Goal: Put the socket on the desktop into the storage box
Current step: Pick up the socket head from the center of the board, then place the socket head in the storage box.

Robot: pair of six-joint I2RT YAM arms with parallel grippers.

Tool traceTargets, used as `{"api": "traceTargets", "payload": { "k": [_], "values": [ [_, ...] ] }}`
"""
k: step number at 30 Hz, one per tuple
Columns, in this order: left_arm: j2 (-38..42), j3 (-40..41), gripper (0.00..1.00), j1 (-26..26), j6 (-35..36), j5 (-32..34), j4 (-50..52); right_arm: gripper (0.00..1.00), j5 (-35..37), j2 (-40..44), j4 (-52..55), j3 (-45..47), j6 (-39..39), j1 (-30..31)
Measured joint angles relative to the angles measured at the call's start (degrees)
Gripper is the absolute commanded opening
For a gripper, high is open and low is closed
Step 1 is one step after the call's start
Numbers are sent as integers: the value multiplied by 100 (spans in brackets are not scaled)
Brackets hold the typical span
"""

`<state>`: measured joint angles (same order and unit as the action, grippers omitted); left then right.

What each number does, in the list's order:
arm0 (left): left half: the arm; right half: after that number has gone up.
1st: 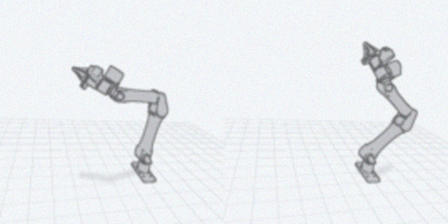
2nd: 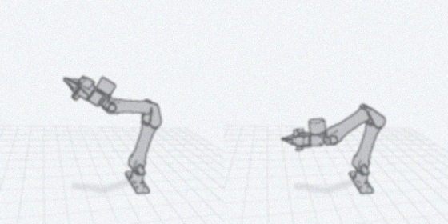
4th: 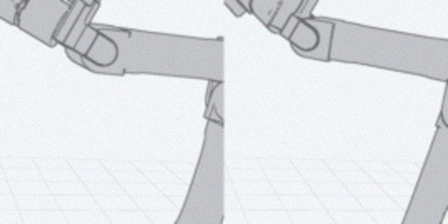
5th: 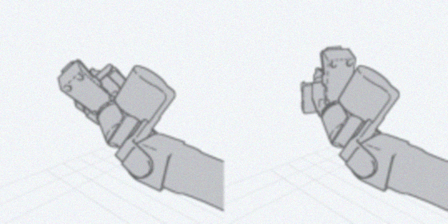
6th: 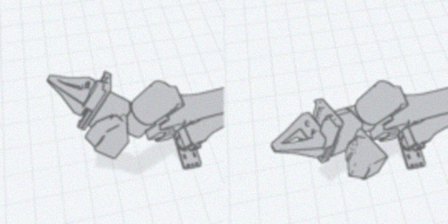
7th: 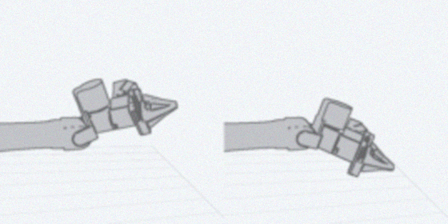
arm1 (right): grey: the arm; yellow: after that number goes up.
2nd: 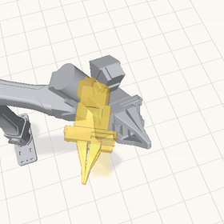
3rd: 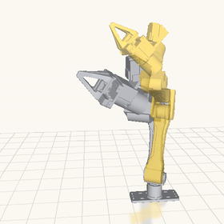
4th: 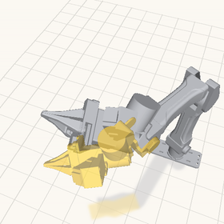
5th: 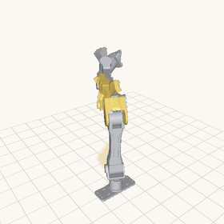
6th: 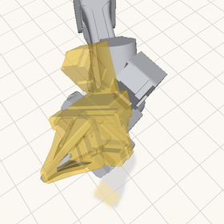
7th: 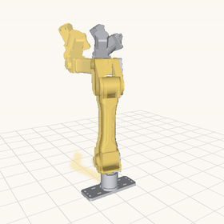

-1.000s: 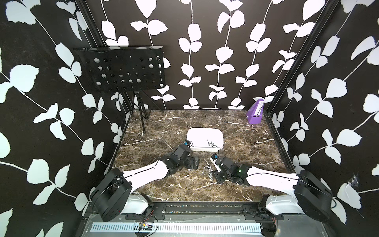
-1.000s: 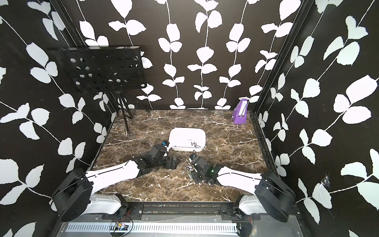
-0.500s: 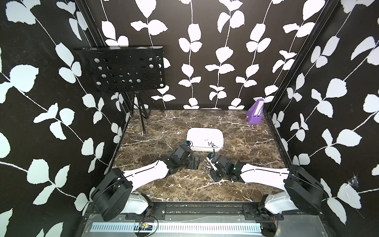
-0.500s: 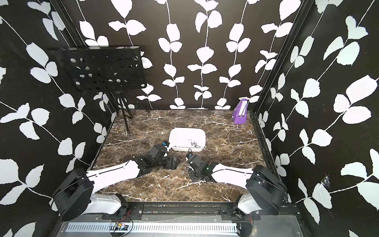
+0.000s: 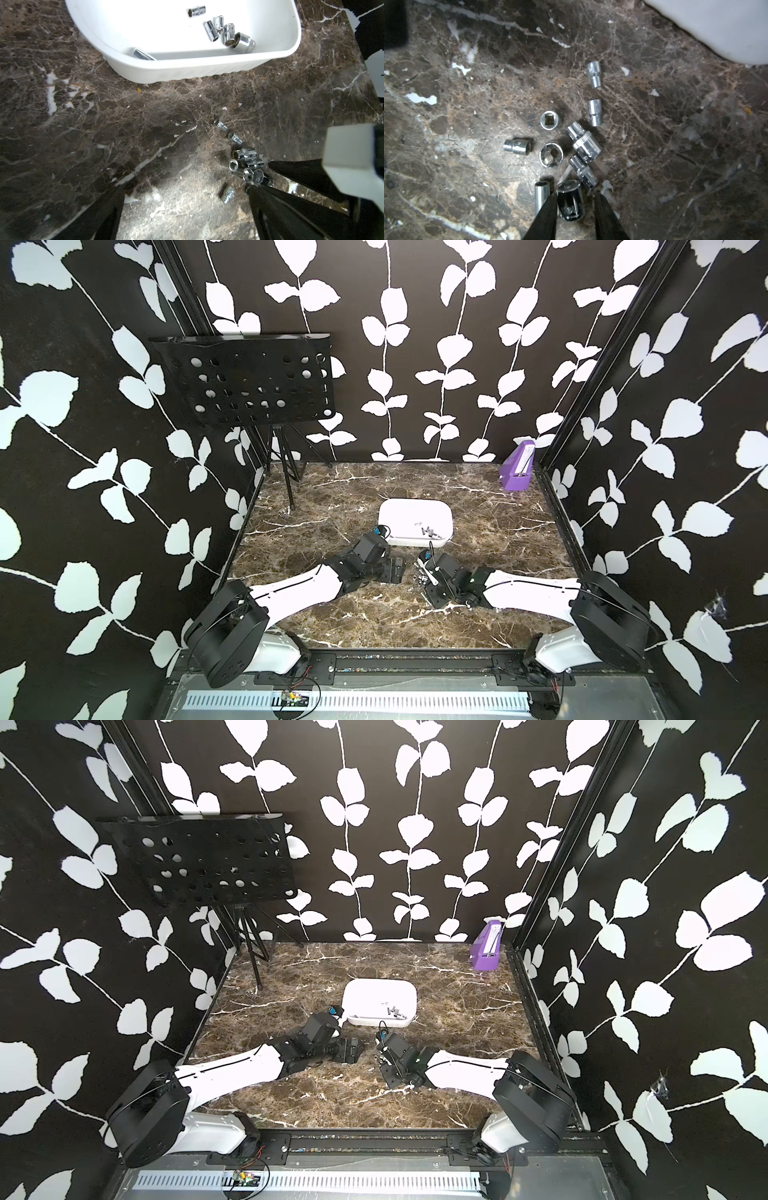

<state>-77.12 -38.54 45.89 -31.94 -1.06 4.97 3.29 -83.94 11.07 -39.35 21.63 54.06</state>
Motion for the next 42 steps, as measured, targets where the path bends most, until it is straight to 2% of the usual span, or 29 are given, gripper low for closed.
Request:
{"api": "traceTargets", "payload": {
  "k": [27,30,34,42],
  "values": [
    [0,0,94,11,0,7,0,32,417,-367,343,-236,0,2],
    [0,0,94,11,0,9,0,29,463,-382,367,-267,2,4],
    [0,0,94,11,0,22,0,19,520,-380,402,-273,4,4],
    [17,0,94,11,2,127,2,17,643,-118,472,-267,55,4]
  ]
}}
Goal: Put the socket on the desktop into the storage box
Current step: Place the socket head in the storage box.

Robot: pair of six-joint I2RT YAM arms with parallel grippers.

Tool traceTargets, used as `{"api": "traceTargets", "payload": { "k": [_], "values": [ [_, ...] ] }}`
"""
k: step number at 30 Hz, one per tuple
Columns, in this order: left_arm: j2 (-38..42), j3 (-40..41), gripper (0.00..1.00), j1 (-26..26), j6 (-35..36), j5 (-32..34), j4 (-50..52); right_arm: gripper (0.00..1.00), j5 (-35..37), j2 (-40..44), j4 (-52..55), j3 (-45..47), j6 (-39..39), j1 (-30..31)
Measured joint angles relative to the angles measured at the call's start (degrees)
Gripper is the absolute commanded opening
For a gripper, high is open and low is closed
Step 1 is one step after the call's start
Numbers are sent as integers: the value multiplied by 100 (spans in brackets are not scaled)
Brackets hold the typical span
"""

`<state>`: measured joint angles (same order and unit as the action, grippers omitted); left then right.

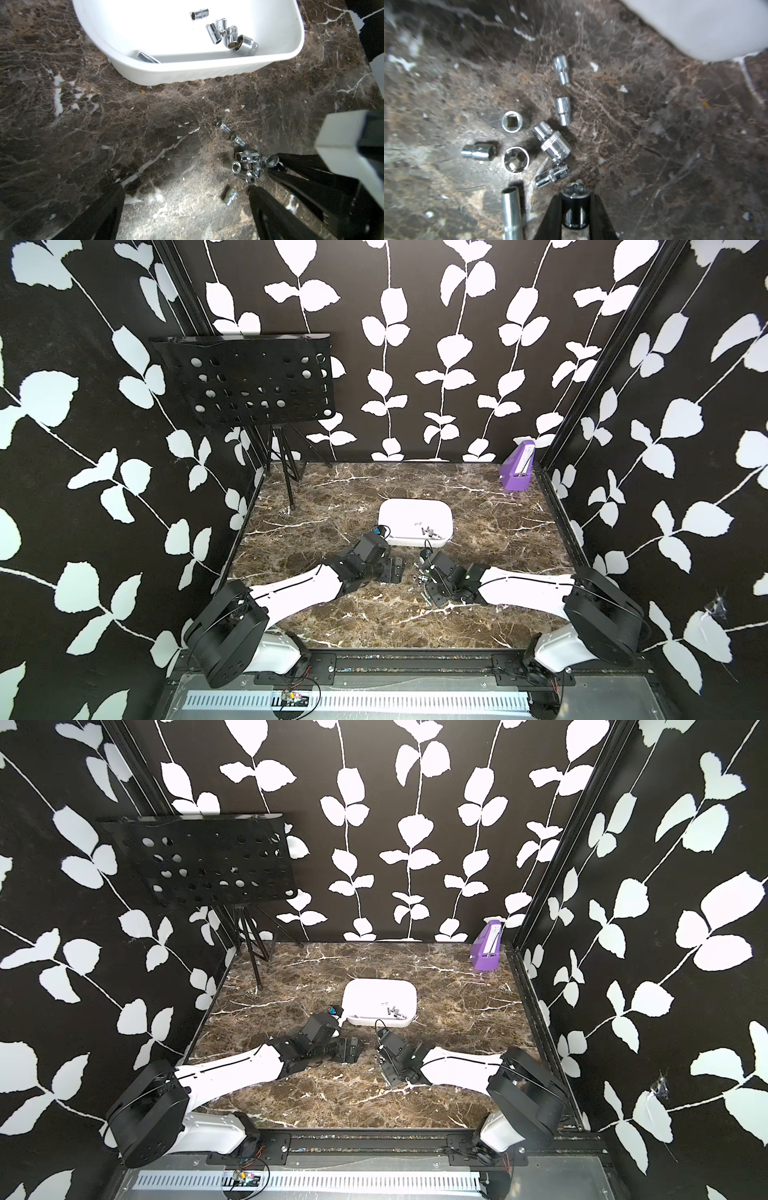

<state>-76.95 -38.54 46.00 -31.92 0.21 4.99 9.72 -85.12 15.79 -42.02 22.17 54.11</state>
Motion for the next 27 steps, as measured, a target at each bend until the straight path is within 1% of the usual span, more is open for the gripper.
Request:
{"api": "traceTargets", "payload": {
  "k": [7,11,14,17,21,24,27],
  "values": [
    [197,2,95,0,2,227,2,16,212,918,85,105,81,2],
    [426,35,97,0,22,472,0,16,560,1550,365,90,140,2],
    [673,109,99,0,28,704,4,17,911,1731,754,-164,164,0],
    [927,203,99,0,28,918,7,17,1130,1576,1038,-704,164,-81],
    [1252,354,99,4,28,1193,7,16,1117,1045,1119,-1563,164,-417],
    [1342,389,99,9,44,1331,13,16,975,398,1121,-2210,173,-756],
    [1331,389,99,9,50,1392,24,17,839,-426,1128,-2870,175,-1014]
  ]
}}
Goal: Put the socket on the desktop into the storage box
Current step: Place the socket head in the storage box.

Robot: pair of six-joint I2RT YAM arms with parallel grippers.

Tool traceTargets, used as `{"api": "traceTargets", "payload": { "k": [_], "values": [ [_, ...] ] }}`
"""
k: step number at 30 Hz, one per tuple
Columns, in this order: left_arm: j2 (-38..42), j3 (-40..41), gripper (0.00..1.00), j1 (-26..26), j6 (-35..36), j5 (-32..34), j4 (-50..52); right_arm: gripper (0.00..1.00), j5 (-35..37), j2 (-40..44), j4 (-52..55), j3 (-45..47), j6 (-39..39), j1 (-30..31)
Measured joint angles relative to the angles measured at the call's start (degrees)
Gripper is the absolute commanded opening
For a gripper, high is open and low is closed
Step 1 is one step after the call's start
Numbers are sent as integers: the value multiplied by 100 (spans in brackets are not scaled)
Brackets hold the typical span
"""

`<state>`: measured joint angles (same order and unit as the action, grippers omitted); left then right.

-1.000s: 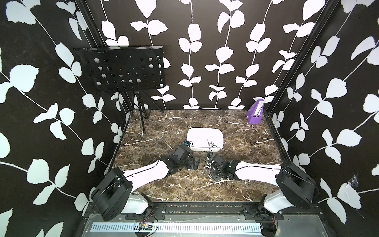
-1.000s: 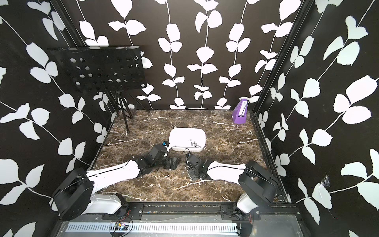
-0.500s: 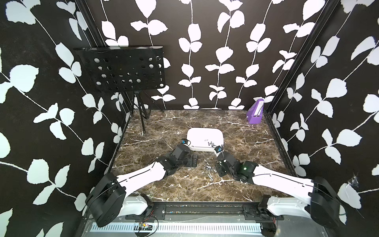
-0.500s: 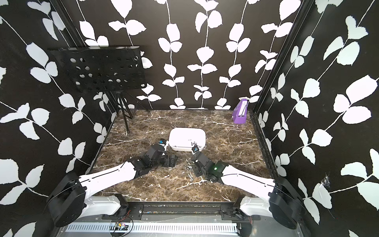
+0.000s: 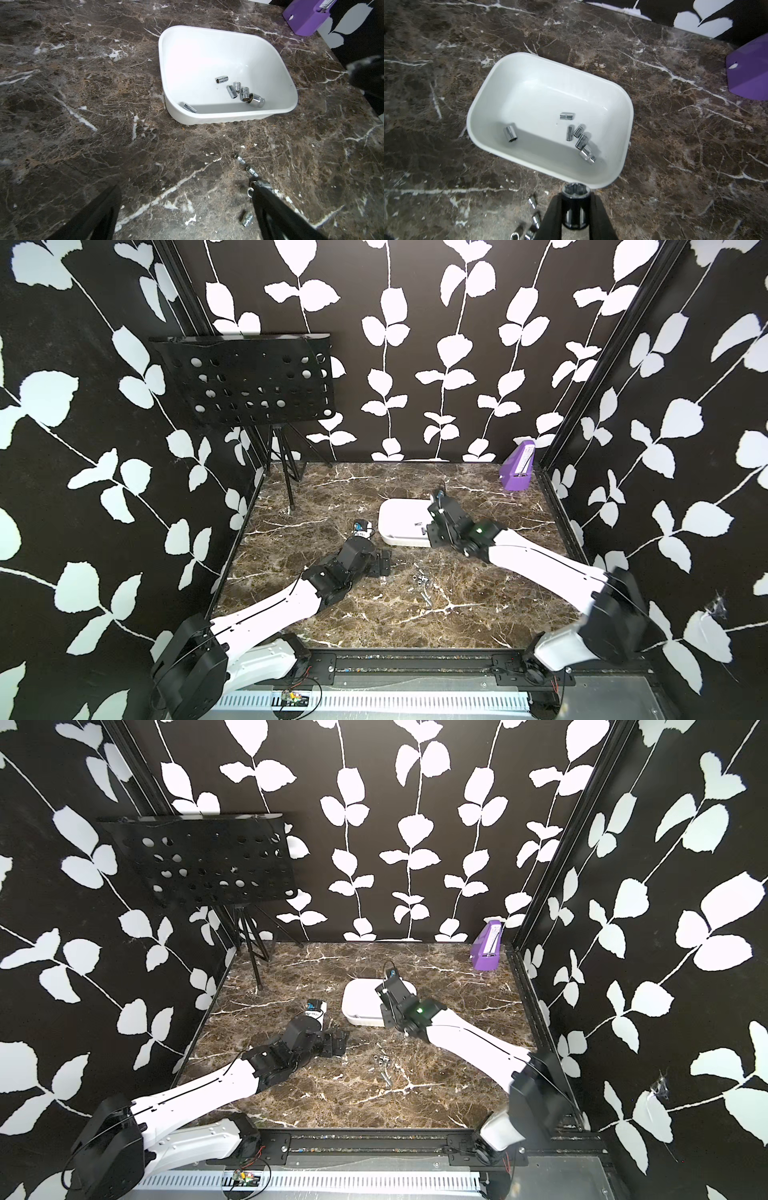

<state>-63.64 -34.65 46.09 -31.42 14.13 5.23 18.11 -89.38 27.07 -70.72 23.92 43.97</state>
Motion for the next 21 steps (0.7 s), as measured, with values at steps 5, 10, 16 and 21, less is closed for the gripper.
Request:
{"api": "traceTargets", "payload": {
  "k": [5,10,16,21],
  "values": [
    [-85,0,99,2,17,9,44,17,-271,-1397,39,-1036,-7,-280],
    [-142,0,99,0,20,9,59,18,-501,-2297,131,-1600,2,-437],
    [-160,0,99,2,35,59,109,27,-686,-2771,192,-1928,24,-531],
    [-160,0,99,0,50,138,166,47,-822,-2811,223,-2079,66,-540]
  ]
}}
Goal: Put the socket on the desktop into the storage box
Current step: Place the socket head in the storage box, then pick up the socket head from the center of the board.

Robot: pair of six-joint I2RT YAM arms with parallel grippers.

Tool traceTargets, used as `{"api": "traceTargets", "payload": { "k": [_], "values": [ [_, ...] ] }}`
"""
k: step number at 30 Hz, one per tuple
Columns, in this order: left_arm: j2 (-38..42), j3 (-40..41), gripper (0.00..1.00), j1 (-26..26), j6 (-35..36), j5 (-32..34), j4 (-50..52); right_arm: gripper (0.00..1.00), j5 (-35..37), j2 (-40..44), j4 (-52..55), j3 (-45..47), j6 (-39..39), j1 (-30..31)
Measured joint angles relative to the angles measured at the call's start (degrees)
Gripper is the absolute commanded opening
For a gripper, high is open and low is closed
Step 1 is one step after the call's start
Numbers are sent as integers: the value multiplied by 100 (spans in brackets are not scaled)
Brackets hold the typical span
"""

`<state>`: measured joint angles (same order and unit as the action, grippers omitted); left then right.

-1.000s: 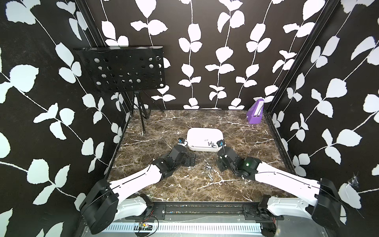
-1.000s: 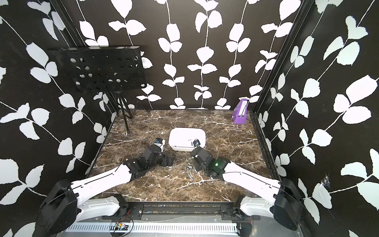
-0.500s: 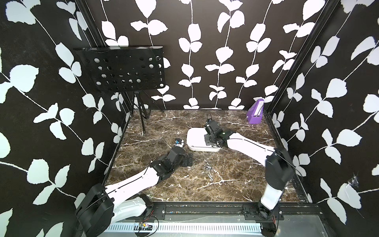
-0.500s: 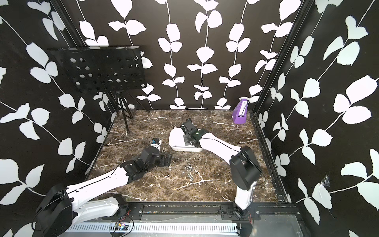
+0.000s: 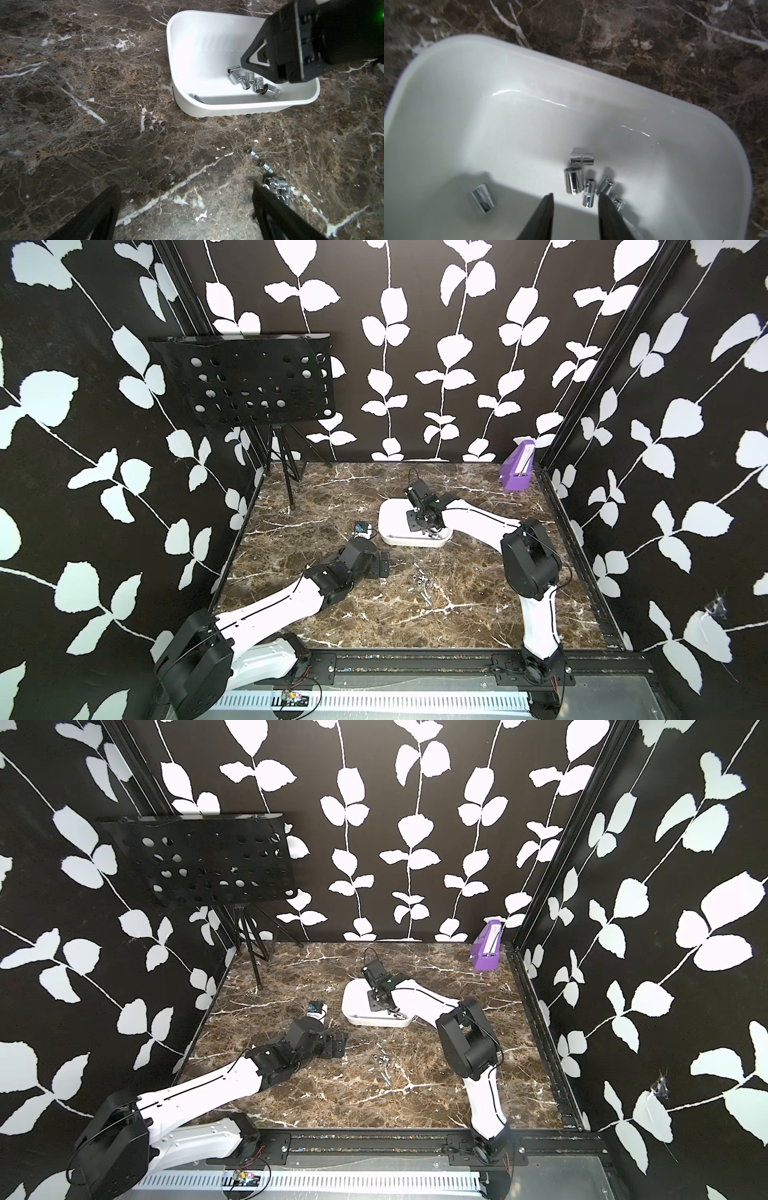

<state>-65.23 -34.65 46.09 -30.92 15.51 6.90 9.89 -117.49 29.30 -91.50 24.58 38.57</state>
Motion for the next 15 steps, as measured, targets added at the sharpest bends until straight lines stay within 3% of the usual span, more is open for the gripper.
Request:
{"api": "traceTargets", "payload": {
  "k": [8,15],
  "values": [
    [0,0,99,2,50,-4,4,48,-140,232,136,-2,-66,0],
    [146,20,99,0,76,20,-33,52,-332,2474,-138,1432,-203,0]
  ]
}}
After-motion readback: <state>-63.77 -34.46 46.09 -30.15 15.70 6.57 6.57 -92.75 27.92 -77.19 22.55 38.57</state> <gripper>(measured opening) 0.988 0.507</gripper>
